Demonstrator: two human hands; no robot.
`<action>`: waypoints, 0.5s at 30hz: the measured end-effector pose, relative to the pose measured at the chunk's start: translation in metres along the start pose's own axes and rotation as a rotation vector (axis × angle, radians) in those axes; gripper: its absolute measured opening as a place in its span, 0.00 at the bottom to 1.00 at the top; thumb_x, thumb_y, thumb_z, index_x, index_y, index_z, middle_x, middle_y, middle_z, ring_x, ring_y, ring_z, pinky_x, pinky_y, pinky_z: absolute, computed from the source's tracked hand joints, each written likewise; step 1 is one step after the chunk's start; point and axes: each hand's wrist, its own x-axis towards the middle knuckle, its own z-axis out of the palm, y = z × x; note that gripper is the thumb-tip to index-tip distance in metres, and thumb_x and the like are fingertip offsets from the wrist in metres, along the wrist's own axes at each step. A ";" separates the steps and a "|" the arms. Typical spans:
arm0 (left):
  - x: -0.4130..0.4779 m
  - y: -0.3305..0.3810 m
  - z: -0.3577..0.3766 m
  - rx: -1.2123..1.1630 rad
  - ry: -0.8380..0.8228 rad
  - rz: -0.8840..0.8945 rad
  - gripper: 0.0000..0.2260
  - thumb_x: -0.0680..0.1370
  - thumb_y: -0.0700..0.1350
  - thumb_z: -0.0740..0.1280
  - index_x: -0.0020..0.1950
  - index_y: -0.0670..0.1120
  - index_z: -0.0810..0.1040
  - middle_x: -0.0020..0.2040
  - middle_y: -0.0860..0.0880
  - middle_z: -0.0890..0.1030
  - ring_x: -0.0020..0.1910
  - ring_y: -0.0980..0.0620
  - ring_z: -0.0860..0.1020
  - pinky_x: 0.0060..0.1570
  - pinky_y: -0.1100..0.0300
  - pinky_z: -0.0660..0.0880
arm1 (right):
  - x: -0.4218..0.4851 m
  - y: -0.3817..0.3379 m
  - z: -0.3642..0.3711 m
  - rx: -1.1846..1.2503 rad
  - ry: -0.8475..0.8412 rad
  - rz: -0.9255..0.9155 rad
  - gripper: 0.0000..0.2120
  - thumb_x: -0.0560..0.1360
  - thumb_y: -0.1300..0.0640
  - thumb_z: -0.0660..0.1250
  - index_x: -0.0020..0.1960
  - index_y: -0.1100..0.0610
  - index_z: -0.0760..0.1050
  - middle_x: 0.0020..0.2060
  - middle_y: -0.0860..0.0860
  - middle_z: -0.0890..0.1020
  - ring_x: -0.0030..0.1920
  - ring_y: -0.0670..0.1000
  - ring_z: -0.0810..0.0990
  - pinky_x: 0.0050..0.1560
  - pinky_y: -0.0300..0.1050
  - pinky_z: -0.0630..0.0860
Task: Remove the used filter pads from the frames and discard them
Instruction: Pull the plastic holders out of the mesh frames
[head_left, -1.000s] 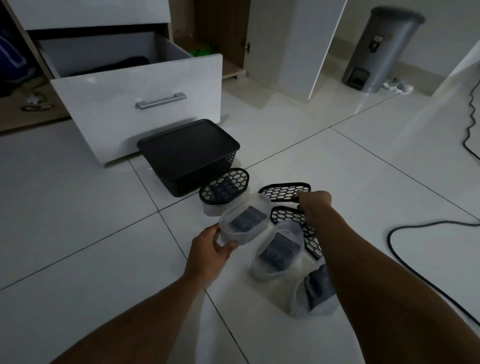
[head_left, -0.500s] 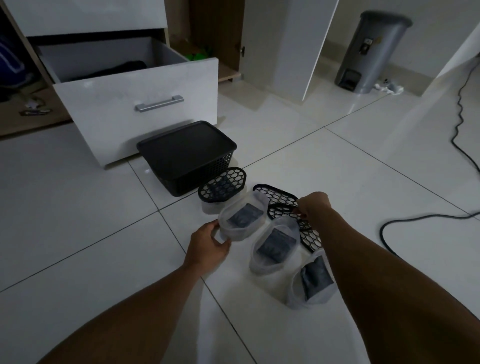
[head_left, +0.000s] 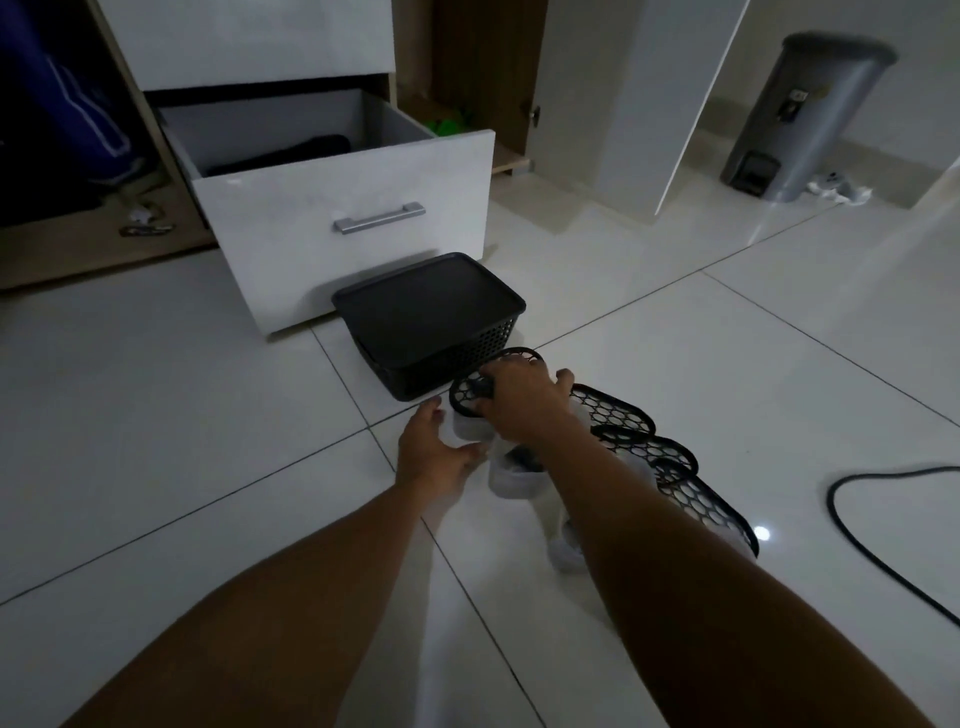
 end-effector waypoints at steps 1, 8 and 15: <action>0.003 0.004 0.002 -0.045 -0.049 0.012 0.35 0.70 0.35 0.77 0.74 0.49 0.68 0.68 0.52 0.75 0.64 0.52 0.75 0.49 0.71 0.73 | 0.003 -0.002 0.006 -0.011 -0.041 -0.001 0.19 0.77 0.45 0.65 0.66 0.47 0.73 0.64 0.51 0.76 0.67 0.56 0.70 0.69 0.70 0.53; 0.030 -0.001 0.004 -0.027 -0.101 -0.009 0.11 0.76 0.32 0.69 0.56 0.44 0.79 0.39 0.45 0.84 0.29 0.51 0.81 0.28 0.58 0.78 | 0.013 0.004 0.037 -0.213 0.038 -0.042 0.24 0.71 0.37 0.69 0.63 0.47 0.73 0.59 0.50 0.78 0.63 0.56 0.76 0.69 0.72 0.52; 0.033 -0.007 0.008 0.014 -0.091 0.078 0.05 0.77 0.38 0.71 0.52 0.45 0.79 0.36 0.48 0.83 0.24 0.58 0.79 0.25 0.65 0.76 | 0.013 0.005 0.036 -0.396 0.160 -0.188 0.18 0.76 0.39 0.63 0.60 0.49 0.73 0.55 0.49 0.81 0.54 0.54 0.81 0.70 0.70 0.50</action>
